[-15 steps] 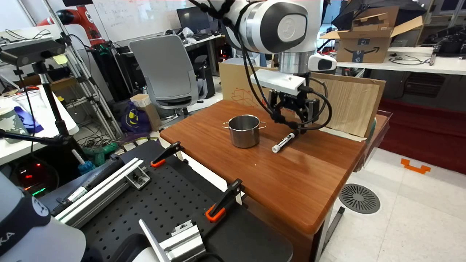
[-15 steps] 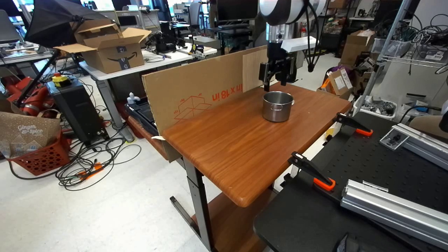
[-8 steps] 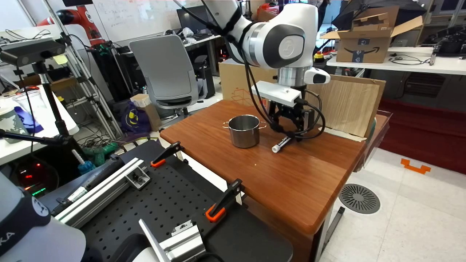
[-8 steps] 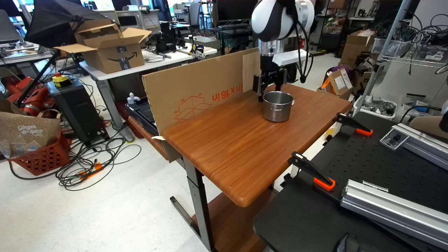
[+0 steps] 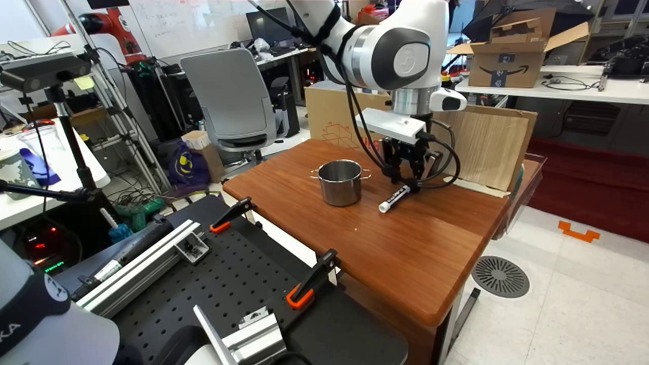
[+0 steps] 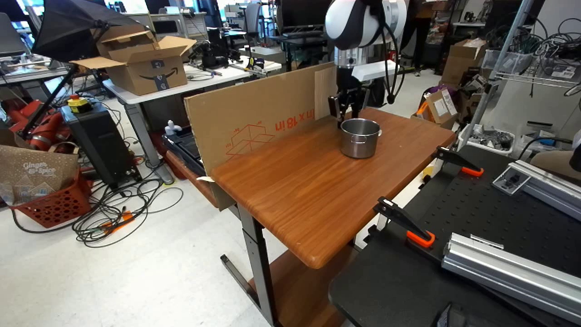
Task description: Put the marker in the pot
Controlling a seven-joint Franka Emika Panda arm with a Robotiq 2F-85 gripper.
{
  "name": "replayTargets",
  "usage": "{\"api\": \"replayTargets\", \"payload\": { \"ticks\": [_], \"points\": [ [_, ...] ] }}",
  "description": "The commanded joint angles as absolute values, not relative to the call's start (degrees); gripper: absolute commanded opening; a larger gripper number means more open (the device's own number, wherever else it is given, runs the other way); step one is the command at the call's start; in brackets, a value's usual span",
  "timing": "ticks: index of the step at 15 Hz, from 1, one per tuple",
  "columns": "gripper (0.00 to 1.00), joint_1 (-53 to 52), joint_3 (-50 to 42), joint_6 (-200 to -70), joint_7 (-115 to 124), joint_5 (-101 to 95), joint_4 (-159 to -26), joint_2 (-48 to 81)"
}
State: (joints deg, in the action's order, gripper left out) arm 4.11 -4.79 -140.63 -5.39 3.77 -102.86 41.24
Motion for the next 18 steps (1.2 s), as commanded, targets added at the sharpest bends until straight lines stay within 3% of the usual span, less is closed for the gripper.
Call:
{"api": "replayTargets", "payload": {
  "ticks": [1, 4, 5, 6, 18],
  "points": [
    [0.27, 5.31, -3.70, -139.44, -4.74, 3.09, -101.22, 42.00],
    [0.04, 5.67, -3.54, -138.97, -4.97, 3.27, -100.93, 41.91],
    [0.01, 5.70, -3.53, -138.93, -4.97, 3.27, -100.87, 41.92],
    [0.05, 5.64, -3.59, -138.89, -4.90, 3.21, -100.95, 41.75],
    [0.05, 4.69, -4.57, -141.41, -4.92, 1.44, -109.69, 29.34]
  ]
}}
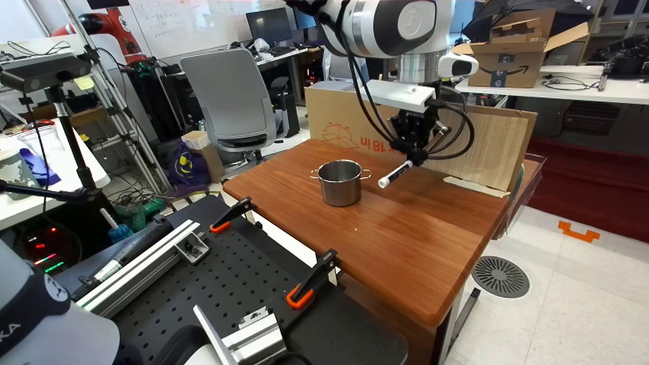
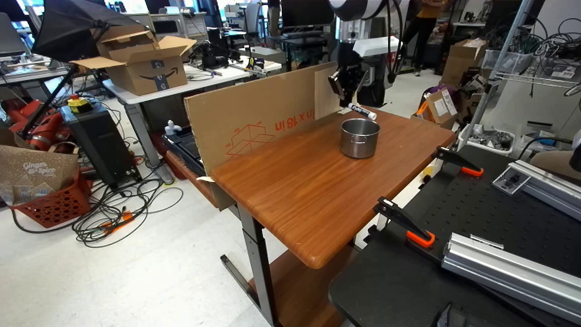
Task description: Put the marker in the pot
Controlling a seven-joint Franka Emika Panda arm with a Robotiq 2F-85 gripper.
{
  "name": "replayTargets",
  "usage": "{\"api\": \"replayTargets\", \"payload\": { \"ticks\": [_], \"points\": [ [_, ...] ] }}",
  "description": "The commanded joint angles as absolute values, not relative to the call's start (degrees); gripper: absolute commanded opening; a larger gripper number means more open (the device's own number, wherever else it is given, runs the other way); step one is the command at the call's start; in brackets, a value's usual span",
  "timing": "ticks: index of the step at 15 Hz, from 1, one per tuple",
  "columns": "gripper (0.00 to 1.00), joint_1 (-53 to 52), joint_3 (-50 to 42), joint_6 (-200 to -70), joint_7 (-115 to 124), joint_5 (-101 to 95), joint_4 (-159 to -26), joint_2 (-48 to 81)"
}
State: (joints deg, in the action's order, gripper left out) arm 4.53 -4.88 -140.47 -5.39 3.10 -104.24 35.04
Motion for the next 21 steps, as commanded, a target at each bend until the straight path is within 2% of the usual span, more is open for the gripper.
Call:
{"api": "replayTargets", "payload": {
  "ticks": [1, 9, 15, 21],
  "points": [
    [0.05, 4.59, -4.57, -141.86, -4.81, 1.14, -111.31, 27.40],
    [0.05, 2.52, -4.49, -151.04, -0.15, 0.50, -126.65, 13.72],
    [0.05, 0.68, -5.98, -169.45, 7.45, -2.28, -136.19, 8.90],
    [0.05, -7.16, -16.05, -182.25, 21.12, -16.06, -140.99, 9.67]
  ]
}}
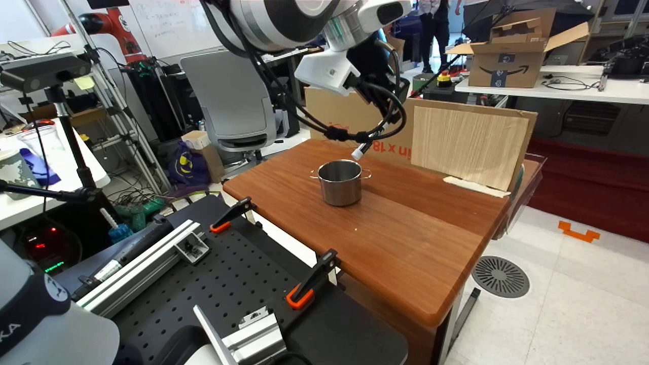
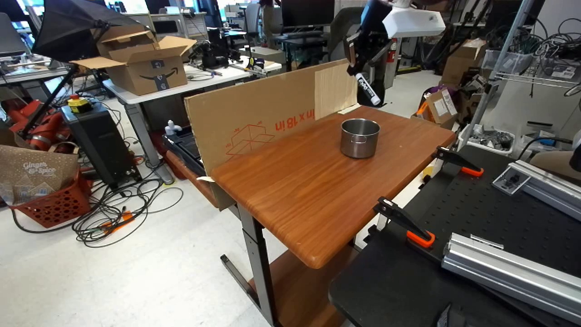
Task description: Put the marker in the pot
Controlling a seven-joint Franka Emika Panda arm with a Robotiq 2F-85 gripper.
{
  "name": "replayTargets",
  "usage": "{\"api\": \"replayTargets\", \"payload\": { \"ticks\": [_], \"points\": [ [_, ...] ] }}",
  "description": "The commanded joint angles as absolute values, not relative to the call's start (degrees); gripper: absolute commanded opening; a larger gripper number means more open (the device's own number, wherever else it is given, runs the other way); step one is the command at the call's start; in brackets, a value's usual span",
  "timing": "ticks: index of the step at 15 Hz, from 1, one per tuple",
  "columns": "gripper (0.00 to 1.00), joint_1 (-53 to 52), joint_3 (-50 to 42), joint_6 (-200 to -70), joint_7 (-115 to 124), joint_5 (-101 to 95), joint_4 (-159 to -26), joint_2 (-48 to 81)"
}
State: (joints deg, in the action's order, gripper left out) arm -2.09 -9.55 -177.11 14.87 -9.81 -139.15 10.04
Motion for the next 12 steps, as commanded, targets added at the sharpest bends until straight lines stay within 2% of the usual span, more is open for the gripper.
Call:
{"api": "replayTargets", "payload": {
  "ticks": [1, 6, 12],
  "points": [
    [0.05, -9.32, -18.80, -183.67, 22.86, -17.84, -140.95, 10.15],
    [0.05, -20.06, -30.04, -186.55, 27.36, -20.74, -140.13, 12.67],
    [0.05, -31.55, -37.21, -187.12, 30.10, -19.11, -140.41, 15.88]
  ]
}}
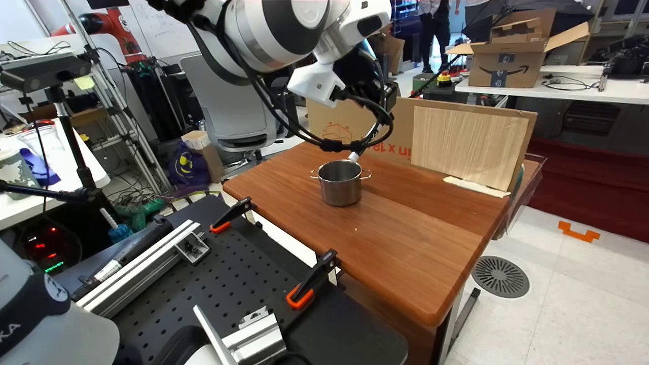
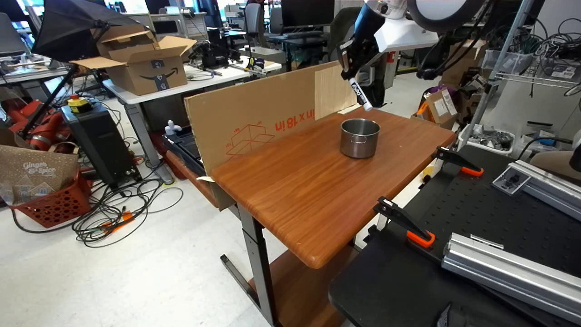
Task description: Put the marker in the pot
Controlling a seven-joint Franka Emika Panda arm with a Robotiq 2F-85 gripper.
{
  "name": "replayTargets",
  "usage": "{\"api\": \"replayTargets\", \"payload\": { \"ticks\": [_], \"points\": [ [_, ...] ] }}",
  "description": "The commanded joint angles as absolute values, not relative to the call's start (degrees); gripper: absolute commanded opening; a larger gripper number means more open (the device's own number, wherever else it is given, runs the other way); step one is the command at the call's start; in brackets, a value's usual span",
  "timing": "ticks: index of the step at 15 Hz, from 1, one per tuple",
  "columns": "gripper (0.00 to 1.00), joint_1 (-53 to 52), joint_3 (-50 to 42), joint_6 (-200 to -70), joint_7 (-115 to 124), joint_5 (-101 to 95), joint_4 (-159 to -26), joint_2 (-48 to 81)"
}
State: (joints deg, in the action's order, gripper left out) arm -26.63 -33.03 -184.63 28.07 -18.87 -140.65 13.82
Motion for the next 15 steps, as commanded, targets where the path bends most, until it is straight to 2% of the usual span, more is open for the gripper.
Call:
{"api": "replayTargets", "payload": {
  "ticks": [1, 7, 15],
  "points": [
    [0.05, -32.82, -37.73, -187.02, 30.55, -18.97, -140.45, 16.37],
    [0.05, -37.46, -39.00, -185.79, 31.39, -18.86, -140.85, 18.76],
    [0.05, -38.11, -38.41, -184.57, 31.04, -18.76, -141.18, 21.29]
  ]
}}
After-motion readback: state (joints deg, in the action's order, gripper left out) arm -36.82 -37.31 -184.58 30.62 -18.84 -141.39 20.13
